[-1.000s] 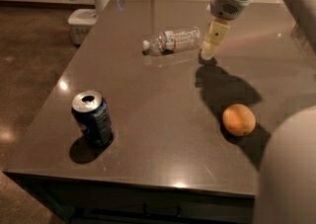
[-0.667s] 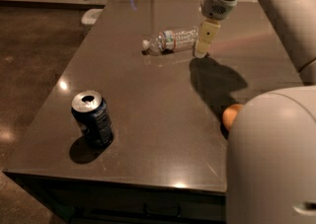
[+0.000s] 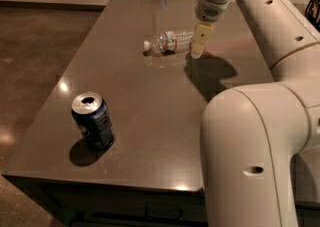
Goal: Pick water bottle
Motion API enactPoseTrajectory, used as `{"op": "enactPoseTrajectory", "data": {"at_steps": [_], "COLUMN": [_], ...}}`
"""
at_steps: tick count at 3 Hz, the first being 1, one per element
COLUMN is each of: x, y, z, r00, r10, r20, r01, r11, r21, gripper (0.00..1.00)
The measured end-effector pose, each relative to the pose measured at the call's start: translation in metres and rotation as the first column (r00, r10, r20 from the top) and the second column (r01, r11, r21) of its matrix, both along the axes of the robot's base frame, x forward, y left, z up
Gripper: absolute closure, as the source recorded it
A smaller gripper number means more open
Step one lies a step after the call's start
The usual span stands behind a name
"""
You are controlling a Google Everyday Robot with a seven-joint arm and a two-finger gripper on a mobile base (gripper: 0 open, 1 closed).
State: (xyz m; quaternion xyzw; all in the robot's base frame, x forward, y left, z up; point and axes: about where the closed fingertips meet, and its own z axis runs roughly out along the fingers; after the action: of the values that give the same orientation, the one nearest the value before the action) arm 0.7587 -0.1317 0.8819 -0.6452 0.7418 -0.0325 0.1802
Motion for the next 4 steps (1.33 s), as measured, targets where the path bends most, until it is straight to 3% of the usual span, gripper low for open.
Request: {"op": "enactPoseTrajectory", "data": {"at_steps": [1, 3, 4], "x": [0.010, 0.014, 0.012], "y": [0.012, 0.036, 0.041], "z": [-0.002, -0.018, -0.023], "r00": [0.9997, 0.9977, 0.9959], "r10": [0.015, 0.067, 0.089], "r20": [0.019, 0.005, -0.018], "r01": [-0.014, -0.067, -0.090], "r11": [1.000, 0.997, 0.994], "r21": [-0.006, -0.046, -0.063], "gripper": [0.00, 0.00, 0.15]}}
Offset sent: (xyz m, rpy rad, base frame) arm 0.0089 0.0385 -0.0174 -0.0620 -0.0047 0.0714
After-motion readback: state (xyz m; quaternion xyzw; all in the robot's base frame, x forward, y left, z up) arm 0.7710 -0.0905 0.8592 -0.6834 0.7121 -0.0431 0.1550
